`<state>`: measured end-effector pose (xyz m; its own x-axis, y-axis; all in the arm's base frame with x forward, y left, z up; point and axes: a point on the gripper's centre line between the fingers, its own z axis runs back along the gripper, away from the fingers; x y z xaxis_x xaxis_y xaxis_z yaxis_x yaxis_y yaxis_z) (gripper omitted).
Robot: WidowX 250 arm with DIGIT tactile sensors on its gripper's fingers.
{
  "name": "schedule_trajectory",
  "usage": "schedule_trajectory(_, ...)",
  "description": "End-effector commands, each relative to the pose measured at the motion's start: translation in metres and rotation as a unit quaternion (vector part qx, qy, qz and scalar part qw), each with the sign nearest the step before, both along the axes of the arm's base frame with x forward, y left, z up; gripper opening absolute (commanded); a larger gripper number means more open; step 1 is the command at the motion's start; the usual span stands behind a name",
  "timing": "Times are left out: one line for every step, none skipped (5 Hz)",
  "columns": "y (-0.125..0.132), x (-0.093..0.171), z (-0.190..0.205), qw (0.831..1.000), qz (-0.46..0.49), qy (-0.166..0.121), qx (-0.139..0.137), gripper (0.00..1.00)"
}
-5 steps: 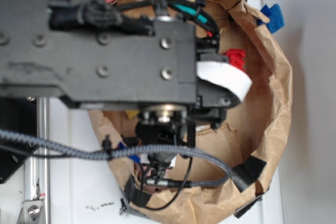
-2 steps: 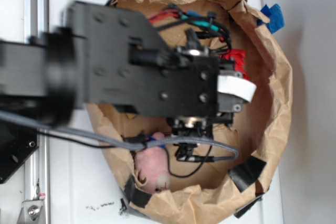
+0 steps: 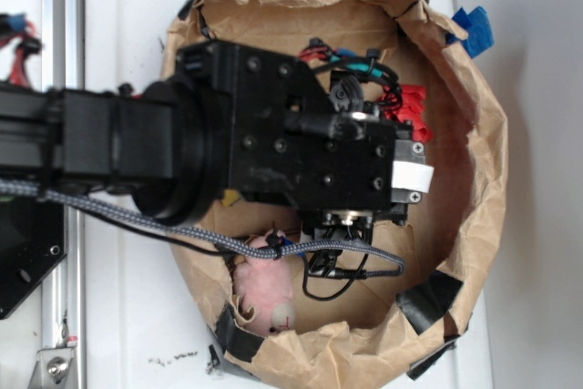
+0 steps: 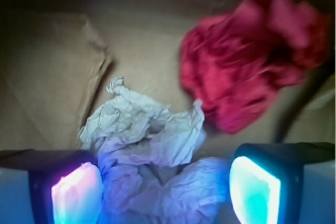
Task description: Grab the white paper.
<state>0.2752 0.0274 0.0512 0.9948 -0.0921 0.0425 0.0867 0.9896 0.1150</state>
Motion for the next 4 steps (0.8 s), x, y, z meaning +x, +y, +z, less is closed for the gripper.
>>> schedule_trajectory(0.009, 0.0, -0.02, 1.0, 0.006, 0.001, 0.02, 0.0)
schedule_trajectory(0.011, 0.002, -0.016, 1.0, 0.01, -0.007, 0.015, 0.0)
schedule_trajectory(0.012, 0.002, -0.014, 1.0, 0.012, -0.012, 0.014, 0.0)
schedule_trajectory(0.012, 0.001, -0.004, 1.0, 0.016, -0.015, 0.01, 0.0)
